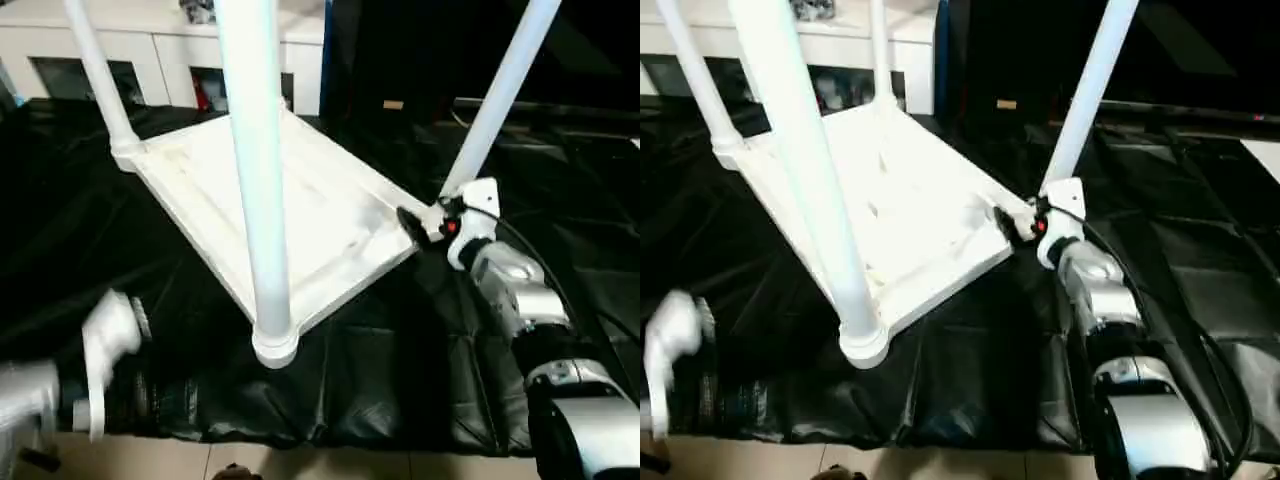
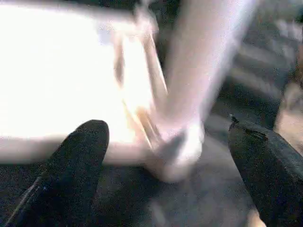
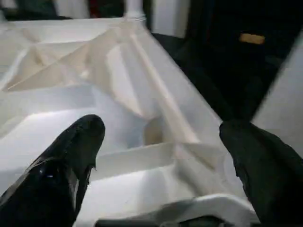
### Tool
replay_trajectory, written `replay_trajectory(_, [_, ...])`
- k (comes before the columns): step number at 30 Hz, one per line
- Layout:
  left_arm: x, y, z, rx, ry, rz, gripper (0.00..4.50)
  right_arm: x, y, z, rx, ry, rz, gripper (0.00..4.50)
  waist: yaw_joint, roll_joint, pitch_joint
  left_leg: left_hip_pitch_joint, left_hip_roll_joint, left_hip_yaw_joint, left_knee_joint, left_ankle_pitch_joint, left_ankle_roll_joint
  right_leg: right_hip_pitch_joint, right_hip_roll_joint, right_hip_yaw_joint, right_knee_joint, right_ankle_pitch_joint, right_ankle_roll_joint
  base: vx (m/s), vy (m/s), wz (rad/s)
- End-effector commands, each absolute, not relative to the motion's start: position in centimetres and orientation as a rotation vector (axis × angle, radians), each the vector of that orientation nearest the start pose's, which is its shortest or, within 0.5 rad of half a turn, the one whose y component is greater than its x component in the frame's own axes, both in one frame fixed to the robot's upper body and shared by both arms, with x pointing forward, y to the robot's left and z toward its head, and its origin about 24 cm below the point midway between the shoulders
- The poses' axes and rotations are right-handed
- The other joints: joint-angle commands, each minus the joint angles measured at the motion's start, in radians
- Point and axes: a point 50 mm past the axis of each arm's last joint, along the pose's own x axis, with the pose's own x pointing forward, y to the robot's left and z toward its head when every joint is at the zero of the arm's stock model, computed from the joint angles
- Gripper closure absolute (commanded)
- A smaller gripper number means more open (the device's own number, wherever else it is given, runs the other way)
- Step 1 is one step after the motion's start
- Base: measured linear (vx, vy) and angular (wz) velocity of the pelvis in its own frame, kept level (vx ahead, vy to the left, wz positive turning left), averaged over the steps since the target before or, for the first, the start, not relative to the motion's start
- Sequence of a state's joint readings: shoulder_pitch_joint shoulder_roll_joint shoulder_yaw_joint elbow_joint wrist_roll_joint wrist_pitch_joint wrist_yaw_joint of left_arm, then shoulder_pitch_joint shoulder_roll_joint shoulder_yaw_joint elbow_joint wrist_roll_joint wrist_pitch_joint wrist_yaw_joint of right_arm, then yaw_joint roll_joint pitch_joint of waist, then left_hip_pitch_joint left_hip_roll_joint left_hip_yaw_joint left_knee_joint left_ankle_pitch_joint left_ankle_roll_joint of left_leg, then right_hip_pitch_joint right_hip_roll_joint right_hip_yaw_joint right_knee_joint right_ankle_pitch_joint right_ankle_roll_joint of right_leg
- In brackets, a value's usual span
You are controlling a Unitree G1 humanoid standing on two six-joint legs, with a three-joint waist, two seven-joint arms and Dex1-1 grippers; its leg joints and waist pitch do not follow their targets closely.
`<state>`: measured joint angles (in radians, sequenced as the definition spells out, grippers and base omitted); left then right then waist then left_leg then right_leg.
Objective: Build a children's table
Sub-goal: Rotate table base
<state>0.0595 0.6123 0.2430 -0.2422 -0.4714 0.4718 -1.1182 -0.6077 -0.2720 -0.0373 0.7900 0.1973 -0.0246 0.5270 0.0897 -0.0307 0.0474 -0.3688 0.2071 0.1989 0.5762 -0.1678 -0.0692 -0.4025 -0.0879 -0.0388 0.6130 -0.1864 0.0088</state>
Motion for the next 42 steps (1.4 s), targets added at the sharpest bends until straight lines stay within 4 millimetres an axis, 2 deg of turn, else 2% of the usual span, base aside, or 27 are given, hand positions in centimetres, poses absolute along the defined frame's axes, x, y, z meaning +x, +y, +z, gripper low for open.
replay_trajectory(1, [22.3,23.4,11.3,-0.01,0.177,-0.984,0.03,34.7,-17.9,5.6,-0.06,0.167,0.506,0.0,-0.004,0.016,-0.057,0.019,0.013,-0.008,-0.066,-0.281,-0.021,0.031,-0.025,0.031,-0.065,-0.196,-0.173,0.0,0.0,0.0])
replay_trajectory(2, [23.1,22.7,11.8,-0.032,0.135,-1.018,0.03,34.2,-18.2,5.3,-0.085,0.183,0.495,0.0,-0.004,0.015,-0.06,0.017,0.013,-0.009,-0.066,-0.265,-0.022,0.034,-0.024,0.029,-0.062,-0.173,-0.178,0.0,0.0,0.0])
replay_trajectory(3, [23.9,21.8,12.4,-0.059,0.094,-1.066,0.03,33.7,-18.6,4.9,-0.115,0.205,0.468,0.0,0.0,0.036,-0.061,0.022,0.01,-0.009,-0.064,-0.244,-0.031,0.033,-0.023,0.029,-0.059,-0.146,-0.18,0.0,0.0,0.0])
replay_trajectory(4, [24.2,21.4,12.6,-0.073,0.084,-1.094,0.03,33.5,-18.9,4.8,-0.133,0.215,0.452,0.0,-0.003,0.024,-0.06,0.022,0.009,-0.006,-0.062,-0.248,-0.034,0.032,-0.019,0.029,-0.061,-0.125,-0.191,0.0,0.0,0.0])
replay_trajectory(5, [24.2,21.4,12.6,-0.073,0.084,-1.094,0.03,33.5,-18.9,4.8,-0.133,0.215,0.452,0.0,-0.004,0.02,-0.062,0.016,0.008,-0.008,-0.063,-0.242,-0.035,0.039,-0.021,0.028,-0.058,-0.119,-0.192,0.0,0.0,0.0])
replay_trajectory(6, [24.6,20.8,12.7,-0.09,0.074,-1.137,0.03,33.1,-19.4,4.6,-0.172,0.223,0.424,0.0,-0.005,0.019,-0.062,0.013,0.008,-0.008,-0.063,-0.24,-0.034,0.041,-0.023,0.028,-0.057,-0.119,-0.194,0.0,0.0,0.0])
replay_trajectory(7, [24.9,20.3,12.8,-0.11,0.068,-1.169,0.03,32.9,-19.7,4.5,-0.177,0.228,0.398,0.0,-0.009,0.026,-0.06,0.015,0.007,-0.008,-0.062,-0.255,-0.038,0.039,-0.023,0.029,-0.061,-0.145,-0.187,0.0,0.0,0.0])
replay_trajectory(12, [25.7,18.7,12.8,-0.134,0.067,-1.262,0.03,32.3,-20.8,4.2,-0.177,0.254,0.31,0.0,-0.013,0.021,-0.059,0.019,0.008,-0.007,-0.062,-0.287,-0.037,0.036,-0.024,0.03,-0.07,-0.205,-0.177,0.0,0.0,0.0])
replay_trajectory(14, [26.4,18.0,12.6,-0.116,0.067,-1.267,0.03,32.2,-21.0,4.0,-0.179,0.27,0.297,0.0,-0.012,0.024,-0.058,0.02,0.008,-0.008,-0.062,-0.296,-0.038,0.035,-0.026,0.031,-0.072,-0.227,-0.169,0.0,0.0,0.0])
replay_trajectory(15, [26.7,17.7,12.5,-0.111,0.069,-1.266,0.03,32.1,-21.0,3.9,-0.178,0.277,0.294,0.0,-0.014,0.02,-0.056,0.019,0.007,-0.008,-0.063,-0.301,-0.037,0.036,-0.024,0.03,-0.076,-0.243,-0.163,0.0,0.0,0.0])
replay_trajectory(16, [26.8,17.1,12.6,-0.117,0.059,-1.289,0.03,32.1,-20.6,3.7,-0.18,0.283,0.308,0.0,-0.014,0.018,-0.058,0.021,0.008,-0.008,-0.063,-0.302,-0.038,0.035,-0.025,0.03,-0.075,-0.248,-0.161,0.0,0.0,0.0])
replay_trajectory(17, [27.0,16.0,12.8,-0.136,0.035,-1.345,0.03,32.2,-19.9,3.4,-0.185,0.294,0.334,0.0,-0.014,0.021,-0.058,0.019,0.009,-0.009,-0.063,-0.298,-0.038,0.036,-0.028,0.03,-0.074,-0.25,-0.161,0.0,0.0,0.0])
replay_trajectory(18, [27.0,15.9,12.8,-0.14,0.031,-1.356,0.03,32.2,-19.8,3.3,-0.186,0.296,0.339,0.0,-0.016,0.02,-0.057,0.017,0.009,-0.009,-0.063,-0.296,-0.039,0.036,-0.027,0.03,-0.075,-0.253,-0.161,0.0,0.0,0.0])
replay_trajectory(20, [27.0,14.3,13.0,-0.168,0.022,-1.427,0.03,32.5,-18.6,2.7,-0.197,0.316,0.385,0.0,-0.02,0.016,-0.06,0.015,0.01,-0.009,-0.062,-0.287,-0.039,0.038,-0.029,0.029,-0.072,-0.232,-0.179,0.0,0.0,0.0])
replay_trajectory(25, [27.2,12.2,12.8,-0.162,0.023,-1.503,0.03,32.8,-17.2,1.9,-0.197,0.352,0.409,0.0,-0.025,0.017,-0.062,0.013,0.01,-0.008,-0.059,-0.25,-0.028,0.042,-0.029,0.029,-0.065,-0.171,-0.2,0.0,0.0,0.0])
replay_trajectory(28, [27.1,9.8,12.8,-0.166,0.011,-1.571,0.03,33.0,-16.1,1.4,-0.196,0.365,0.429,0.0,-0.024,0.018,-0.063,0.015,0.011,-0.007,-0.057,-0.241,-0.024,0.041,-0.029,0.029,-0.065,-0.152,-0.211,0.0,0.0,0.0])
replay_trajectory(31, [27.0,7.3,12.8,-0.153,0.005,-1.627,0.03,33.3,-15.2,1.3,-0.19,0.363,0.445,0.0,-0.026,0.015,-0.063,0.014,0.012,-0.008,-0.058,-0.251,-0.025,0.045,-0.031,0.029,-0.065,-0.148,-0.21,0.0,0.0,0.0])
replay_trajectory(33, [27.0,6.3,12.6,-0.135,-0.001,-1.641,0.03,33.4,-15.0,1.3,-0.192,0.358,0.451,0.0,-0.028,0.013,-0.064,0.01,0.011,-0.008,-0.057,-0.24,-0.02,0.048,-0.032,0.029,-0.064,-0.138,-0.209,0.0,0.0,0.0])
replay_trajectory(35, [27.2,4.4,12.3,-0.114,-0.008,-1.647,0.03,33.4,-14.9,1.4,-0.192,0.354,0.454,0.0,-0.028,0.02,-0.064,0.012,0.011,-0.008,-0.054,-0.232,-0.014,0.049,-0.032,0.029,-0.064,-0.118,-0.214,0.0,0.0,0.0])
replay_trajectory(37, [27.3,3.7,12.2,-0.108,-0.017,-1.649,0.03,33.5,-14.9,1.3,-0.193,0.352,0.452,0.0,-0.03,0.02,-0.065,0.009,0.01,-0.008,-0.054,-0.224,-0.008,0.052,-0.033,0.029,-0.065,-0.107,-0.217,0.0,0.0,0.0])
replay_trajectory(38, [27.7,2.6,11.9,-0.083,-0.042,-1.619,0.03,33.5,-15.2,1.3,-0.199,0.351,0.44,0.0,-0.031,0.016,-0.065,0.011,0.01,-0.006,-0.052,-0.229,-0.004,0.051,-0.031,0.029,-0.068,-0.105,-0.218,0.0,0.0,0.0])
replay_trajectory(40, [28.7,1.5,11.3,-0.028,-0.047,-1.527,0.03,33.5,-15.7,1.2,-0.203,0.35,0.417,0.0,-0.03,0.021,-0.065,0.012,0.01,-0.007,-0.051,-0.242,-0.002,0.051,-0.031,0.029,-0.071,-0.114,-0.22,0.0,0.0,0.0])
replay_trajectory(42, [29.1,1.2,11.1,-0.006,-0.046,-1.491,0.03,33.5,-15.8,1.2,-0.204,0.35,0.41,0.0,-0.031,0.017,-0.065,0.011,0.011,-0.009,-0.052,-0.249,-0.002,0.054,-0.032,0.028,-0.072,-0.124,-0.214,0.0,0.0,0.0])
